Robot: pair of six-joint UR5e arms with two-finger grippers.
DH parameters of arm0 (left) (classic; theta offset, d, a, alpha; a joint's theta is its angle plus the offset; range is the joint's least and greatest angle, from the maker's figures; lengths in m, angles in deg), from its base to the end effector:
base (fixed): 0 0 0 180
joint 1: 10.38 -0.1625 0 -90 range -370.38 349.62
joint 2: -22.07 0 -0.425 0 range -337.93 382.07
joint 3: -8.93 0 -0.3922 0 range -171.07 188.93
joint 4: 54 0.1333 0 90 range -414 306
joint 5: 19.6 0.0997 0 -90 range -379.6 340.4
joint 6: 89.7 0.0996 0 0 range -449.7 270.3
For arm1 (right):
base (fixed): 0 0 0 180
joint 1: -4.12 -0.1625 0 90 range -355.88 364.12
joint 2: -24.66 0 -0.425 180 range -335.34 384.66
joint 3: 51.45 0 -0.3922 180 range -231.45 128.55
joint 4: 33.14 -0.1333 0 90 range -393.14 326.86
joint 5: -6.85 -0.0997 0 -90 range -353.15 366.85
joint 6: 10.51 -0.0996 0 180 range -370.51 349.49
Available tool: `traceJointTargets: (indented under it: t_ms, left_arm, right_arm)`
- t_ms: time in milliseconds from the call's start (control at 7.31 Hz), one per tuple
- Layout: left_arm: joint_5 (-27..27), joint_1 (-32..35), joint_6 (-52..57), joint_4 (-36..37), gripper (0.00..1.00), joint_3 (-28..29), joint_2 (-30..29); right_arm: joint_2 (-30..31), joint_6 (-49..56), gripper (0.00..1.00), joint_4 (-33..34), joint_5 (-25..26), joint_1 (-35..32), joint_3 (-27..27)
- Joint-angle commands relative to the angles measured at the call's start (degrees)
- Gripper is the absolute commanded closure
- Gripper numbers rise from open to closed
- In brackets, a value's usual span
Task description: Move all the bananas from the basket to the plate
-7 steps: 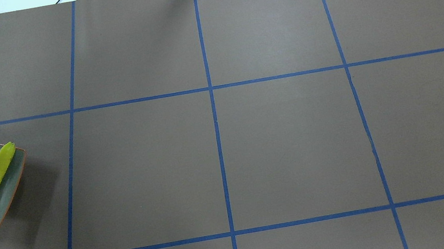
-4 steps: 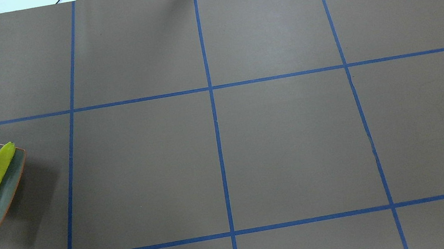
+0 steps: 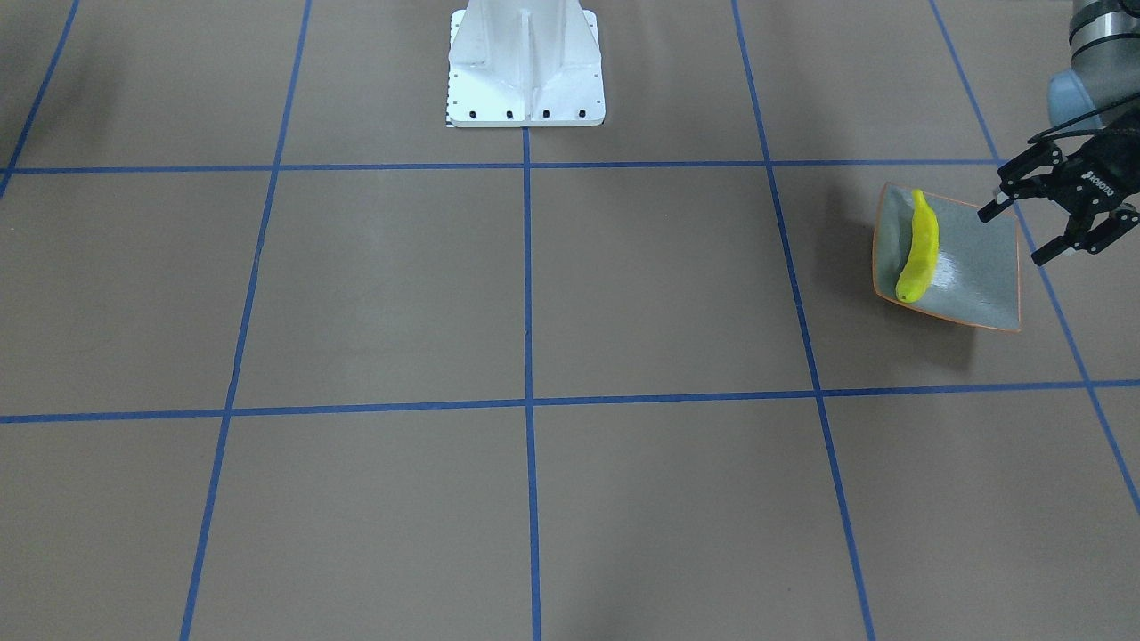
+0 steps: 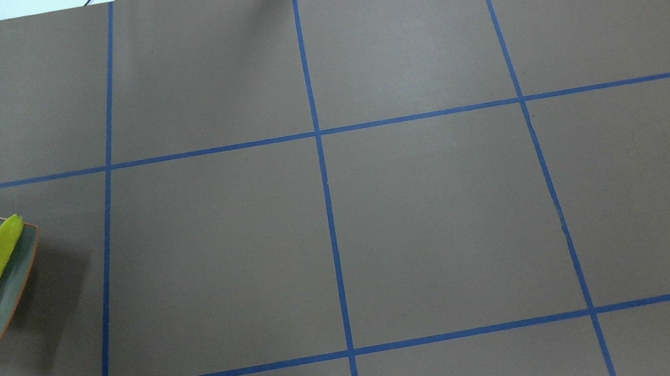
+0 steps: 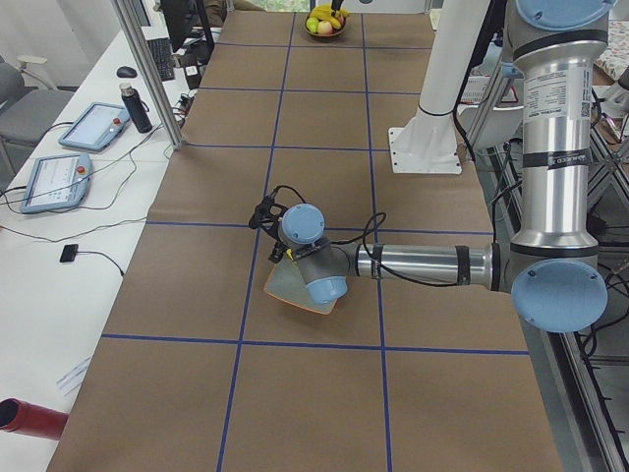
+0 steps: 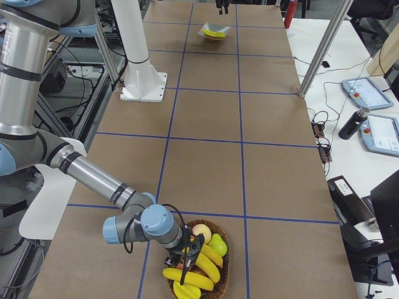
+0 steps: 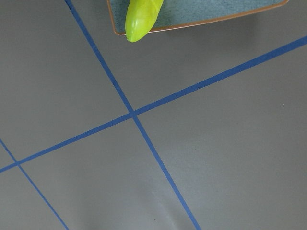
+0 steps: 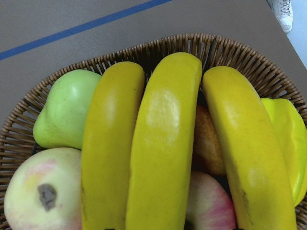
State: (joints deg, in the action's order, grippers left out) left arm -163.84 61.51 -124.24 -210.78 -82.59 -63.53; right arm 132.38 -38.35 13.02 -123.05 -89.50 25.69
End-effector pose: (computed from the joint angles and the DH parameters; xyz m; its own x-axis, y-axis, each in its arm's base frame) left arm 0.0916 -0.4490 0.5420 0.3485 0.4831 -0.8032 0.0738 0.8401 0.5373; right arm 0.0897 -0.3178 0.8184 0.6565 0.3666 0.6592 -0.4162 0.9049 -0.0888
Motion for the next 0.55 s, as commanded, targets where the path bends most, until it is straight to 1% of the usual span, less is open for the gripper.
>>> traceJointTargets:
  t_ms: [0,137,410]
  left_arm:
    - [0.0,0.0,0.0,-0.1,0.00,-0.1,0.0]
    - [0.0,0.0,0.0,-0.1,0.00,-0.1,0.0]
    - [0.0,0.0,0.0,0.0,0.00,0.0,0.0]
  right_arm:
    - [-0.3,-0.2,0.76,0.0,-0.8,0.1,-0.1]
    - [-0.5,-0.1,1.00,0.0,-0.4,0.1,-0.1]
    - [-0.6,0.5,1.00,-1.8,-0.4,0.1,0.2]
